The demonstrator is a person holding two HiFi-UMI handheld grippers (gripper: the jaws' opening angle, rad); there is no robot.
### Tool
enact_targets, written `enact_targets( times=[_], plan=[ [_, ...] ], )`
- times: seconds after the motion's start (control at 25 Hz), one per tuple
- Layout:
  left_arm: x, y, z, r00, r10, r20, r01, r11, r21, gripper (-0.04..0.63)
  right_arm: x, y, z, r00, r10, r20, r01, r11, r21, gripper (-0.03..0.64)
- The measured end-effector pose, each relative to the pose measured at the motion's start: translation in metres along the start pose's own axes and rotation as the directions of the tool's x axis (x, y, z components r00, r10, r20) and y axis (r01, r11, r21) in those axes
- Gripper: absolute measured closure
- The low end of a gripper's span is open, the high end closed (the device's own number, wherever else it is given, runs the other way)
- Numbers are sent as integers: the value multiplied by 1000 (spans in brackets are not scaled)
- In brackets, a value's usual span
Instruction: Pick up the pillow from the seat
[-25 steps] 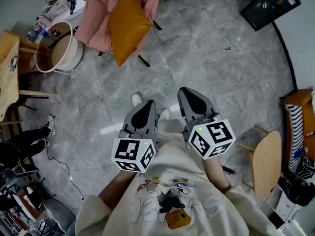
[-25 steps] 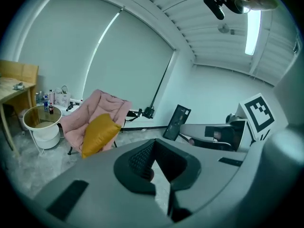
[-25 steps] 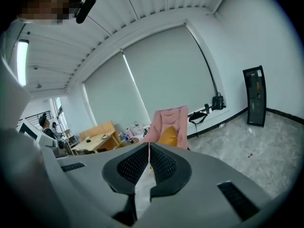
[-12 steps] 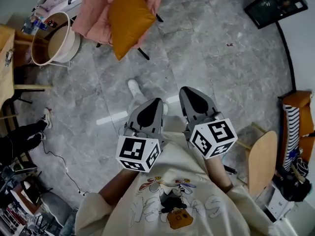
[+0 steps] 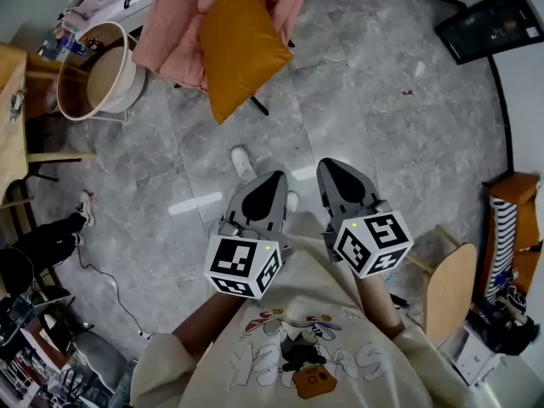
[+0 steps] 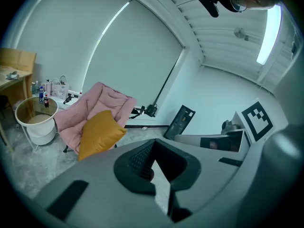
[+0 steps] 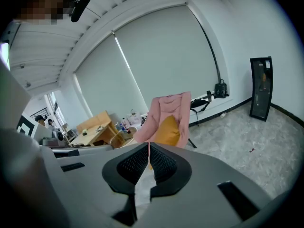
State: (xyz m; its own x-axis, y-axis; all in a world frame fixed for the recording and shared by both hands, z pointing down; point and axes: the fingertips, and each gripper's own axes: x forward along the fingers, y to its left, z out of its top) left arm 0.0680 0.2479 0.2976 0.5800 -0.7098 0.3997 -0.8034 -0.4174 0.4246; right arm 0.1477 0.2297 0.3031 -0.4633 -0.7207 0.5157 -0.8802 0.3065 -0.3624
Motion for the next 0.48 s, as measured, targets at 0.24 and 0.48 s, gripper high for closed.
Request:
enact_targets(
  times=[0.24, 0.48],
  plan=[
    [36, 44, 42, 999, -38, -15, 37, 999, -1, 589, 53, -9, 45, 998, -56, 7, 55, 998, 22, 589],
    [55, 87, 87, 997, -80, -1, 80, 997, 17, 591, 106, 5, 82, 996, -83, 9, 83, 996, 26, 589]
  ],
)
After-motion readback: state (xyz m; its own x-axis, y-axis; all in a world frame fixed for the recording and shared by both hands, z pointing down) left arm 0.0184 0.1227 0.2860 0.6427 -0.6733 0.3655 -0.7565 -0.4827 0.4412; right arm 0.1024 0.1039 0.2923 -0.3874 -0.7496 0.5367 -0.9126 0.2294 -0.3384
